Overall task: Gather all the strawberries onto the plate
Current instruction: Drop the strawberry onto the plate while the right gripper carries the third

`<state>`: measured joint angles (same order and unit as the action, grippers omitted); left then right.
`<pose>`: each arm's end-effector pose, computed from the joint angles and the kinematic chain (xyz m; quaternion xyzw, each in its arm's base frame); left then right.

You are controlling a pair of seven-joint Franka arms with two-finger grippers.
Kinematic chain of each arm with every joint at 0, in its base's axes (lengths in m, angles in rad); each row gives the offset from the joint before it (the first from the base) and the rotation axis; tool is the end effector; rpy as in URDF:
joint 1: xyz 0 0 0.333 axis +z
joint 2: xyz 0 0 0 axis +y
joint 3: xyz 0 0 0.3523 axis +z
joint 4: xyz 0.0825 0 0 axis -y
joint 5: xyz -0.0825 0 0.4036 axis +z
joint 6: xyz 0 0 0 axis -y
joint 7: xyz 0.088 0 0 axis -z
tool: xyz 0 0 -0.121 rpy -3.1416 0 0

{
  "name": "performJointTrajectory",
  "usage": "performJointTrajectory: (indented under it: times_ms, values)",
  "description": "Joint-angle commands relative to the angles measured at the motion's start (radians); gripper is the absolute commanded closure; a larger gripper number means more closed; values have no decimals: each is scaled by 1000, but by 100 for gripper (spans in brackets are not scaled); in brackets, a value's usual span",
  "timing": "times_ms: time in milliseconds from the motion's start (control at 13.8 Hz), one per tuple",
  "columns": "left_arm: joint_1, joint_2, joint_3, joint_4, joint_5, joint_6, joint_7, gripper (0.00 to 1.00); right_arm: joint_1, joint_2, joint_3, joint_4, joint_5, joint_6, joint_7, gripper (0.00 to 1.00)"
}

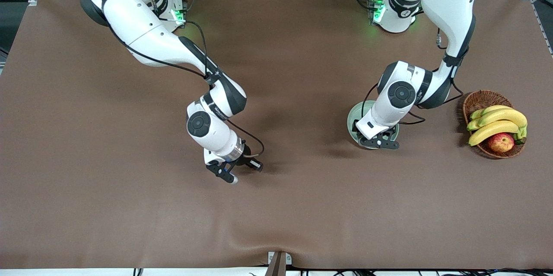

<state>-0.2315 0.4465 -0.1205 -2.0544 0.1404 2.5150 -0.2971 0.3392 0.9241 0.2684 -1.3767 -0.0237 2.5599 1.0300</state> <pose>0.5862 -0.2137 0.2231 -0.9968 0.0778 -0.0143 0.0118 0.6909 0.4149 0.1948 -0.9501 0.2621 -0.0317 0.1661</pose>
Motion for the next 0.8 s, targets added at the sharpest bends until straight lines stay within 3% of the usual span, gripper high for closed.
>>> performJointTrajectory:
  times_ms: [0, 218, 290, 363, 435, 508, 725]
  values:
    - [3, -32, -2, 49, 13, -19, -14, 0, 119, 4, -115, 2, -5, -73, 19, 97]
    - [6, -43, -37, 91, 10, -36, -20, 0, 190, -5, -162, 4, -7, -168, 51, 95]
    - [4, -43, -53, 103, 10, -51, -33, 0, 196, -7, -163, 4, -6, -179, 65, 87]
    - [1, -43, -66, 120, 10, -65, -60, 0, 195, -11, -163, 5, -5, -181, 68, 61]
    - [3, -43, -88, 134, 10, -68, -98, 0, 195, -17, -163, 7, -7, -181, 68, 8]
    - [0, -37, -106, 148, 10, -68, -132, 0, 190, -22, -163, 8, -7, -181, 67, 0]
    - [-28, -31, -133, 169, 10, -68, -203, 0, 147, -85, -161, 13, -2, -226, 53, 0]
